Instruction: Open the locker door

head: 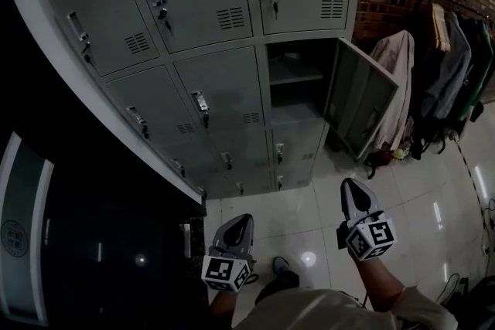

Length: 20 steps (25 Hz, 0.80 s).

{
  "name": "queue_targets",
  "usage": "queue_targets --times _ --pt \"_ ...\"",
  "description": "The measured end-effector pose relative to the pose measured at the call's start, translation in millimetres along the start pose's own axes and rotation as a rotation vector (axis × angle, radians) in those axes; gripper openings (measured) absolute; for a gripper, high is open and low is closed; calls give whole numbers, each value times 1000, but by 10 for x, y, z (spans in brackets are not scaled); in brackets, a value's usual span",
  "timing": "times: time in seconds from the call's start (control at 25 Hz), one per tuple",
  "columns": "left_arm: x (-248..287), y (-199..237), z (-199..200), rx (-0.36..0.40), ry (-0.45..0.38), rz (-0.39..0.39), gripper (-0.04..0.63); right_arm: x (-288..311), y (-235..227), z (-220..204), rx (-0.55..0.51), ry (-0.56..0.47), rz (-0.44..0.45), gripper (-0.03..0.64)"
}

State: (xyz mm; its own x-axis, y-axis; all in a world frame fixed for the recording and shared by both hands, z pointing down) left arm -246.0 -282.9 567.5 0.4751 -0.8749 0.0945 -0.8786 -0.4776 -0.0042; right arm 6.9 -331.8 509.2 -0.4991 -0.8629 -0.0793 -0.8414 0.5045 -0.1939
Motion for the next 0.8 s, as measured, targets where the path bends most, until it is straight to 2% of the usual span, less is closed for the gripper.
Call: queue_targets --times 0.16,0.4,0.64,0.8 --pt "-312 -426 63 38 -10 5 28 -534 77 60 -30 -5 -4 2" --pt "-902 -1244 91 26 -42 44 28 -1536 177 116 -49 -24 34 2" --pt "-1446 -2331 -26 45 -47 -3 28 -2701 222 58 -59 -43 47 2" --pt "-1805 -2822 -6 49 -35 -5 28 -3334 258 152 -39 -43 46 2"
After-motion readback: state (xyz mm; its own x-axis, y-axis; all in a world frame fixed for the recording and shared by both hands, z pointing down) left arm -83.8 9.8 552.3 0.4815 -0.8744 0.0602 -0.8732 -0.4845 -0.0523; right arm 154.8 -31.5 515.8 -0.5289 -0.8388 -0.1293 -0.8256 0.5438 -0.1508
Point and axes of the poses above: the fingertips, and each gripper's own axes: x forward along the fingers, y to its left, z out of its top, the point moved 2 cm from there along -x, backward along the fingers, and after that the axes turned 10 degrees about y, right-handed, at the moved point
